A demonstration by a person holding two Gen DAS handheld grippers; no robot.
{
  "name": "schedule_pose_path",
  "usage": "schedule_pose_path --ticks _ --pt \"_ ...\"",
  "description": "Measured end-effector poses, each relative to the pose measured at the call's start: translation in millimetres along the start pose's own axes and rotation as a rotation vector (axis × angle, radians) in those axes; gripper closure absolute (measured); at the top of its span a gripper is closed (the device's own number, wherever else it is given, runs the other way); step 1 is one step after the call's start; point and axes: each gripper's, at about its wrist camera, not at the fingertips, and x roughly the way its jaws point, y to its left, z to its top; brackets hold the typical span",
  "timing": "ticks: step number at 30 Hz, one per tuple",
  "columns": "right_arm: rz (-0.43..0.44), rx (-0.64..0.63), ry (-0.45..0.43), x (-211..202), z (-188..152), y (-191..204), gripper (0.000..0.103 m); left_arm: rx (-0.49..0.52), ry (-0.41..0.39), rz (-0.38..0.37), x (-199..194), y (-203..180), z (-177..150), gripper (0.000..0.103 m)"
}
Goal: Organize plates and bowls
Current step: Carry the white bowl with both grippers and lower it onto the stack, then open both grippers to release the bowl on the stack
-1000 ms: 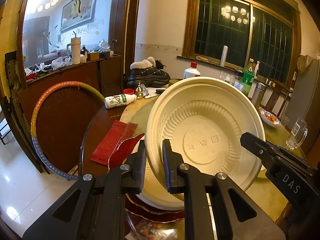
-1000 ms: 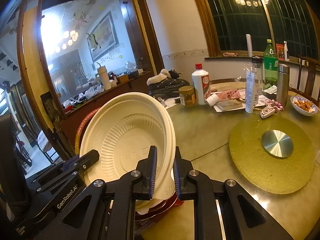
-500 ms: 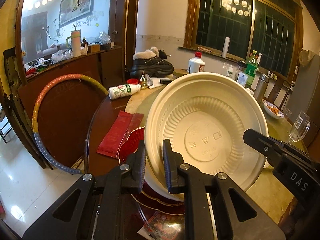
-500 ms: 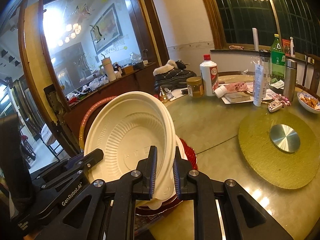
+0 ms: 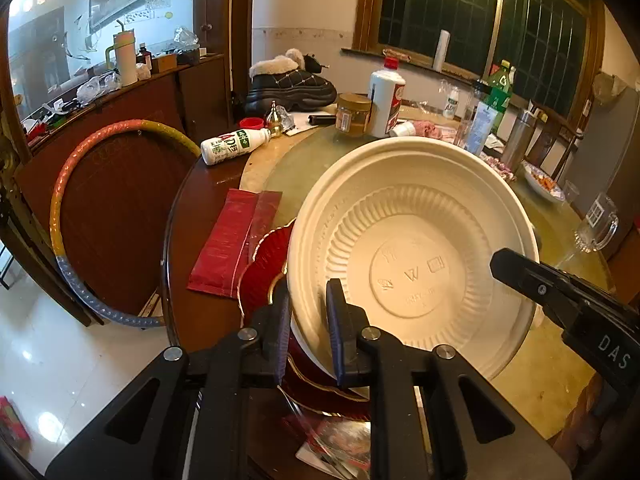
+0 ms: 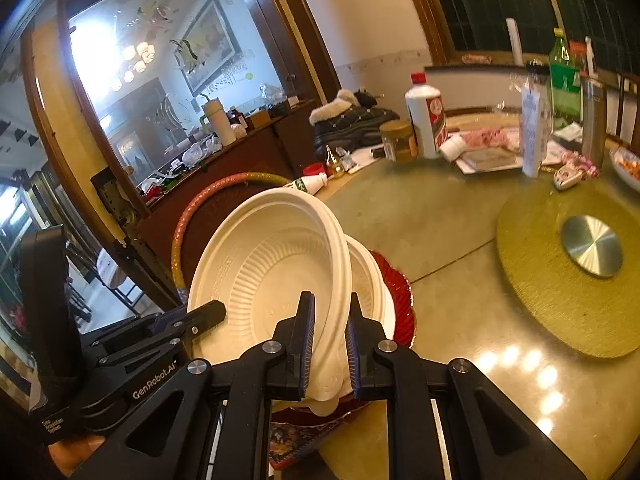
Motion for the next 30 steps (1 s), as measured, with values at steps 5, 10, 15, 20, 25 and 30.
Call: schedule_pose_path --ticks 5,10,15,20,25,30 --pt "0.008 0.033 0.06 16.7 5.7 -7.4 0.088 -0.004 0.052 0.0 14.4 2.1 4.0 0.088" --pt "0.014 0.051 0.105 26.4 11.2 -13.5 0.088 -0.023 0.082 -0.007 21.0 3.0 3.7 0.088" --pt "0.026 0.069 0.137 30.6 12.6 -17.8 0.087 -0.028 0.107 -0.013 24.3 2.2 4.7 0.088" --pt "0.045 0.075 0.157 33.5 11.1 -17.6 0.084 -0.027 0.124 -0.005 26.5 2.8 2.5 0.088" --pt "0.048 0.084 0.154 32.3 11.4 -16.1 0.082 -0.038 0.123 -0.007 25.7 3.7 2.5 0.088" --pt "0.049 0.091 0.149 33.8 14.1 -15.2 0.07 -0.032 0.113 0.006 25.4 3.5 2.8 0.086"
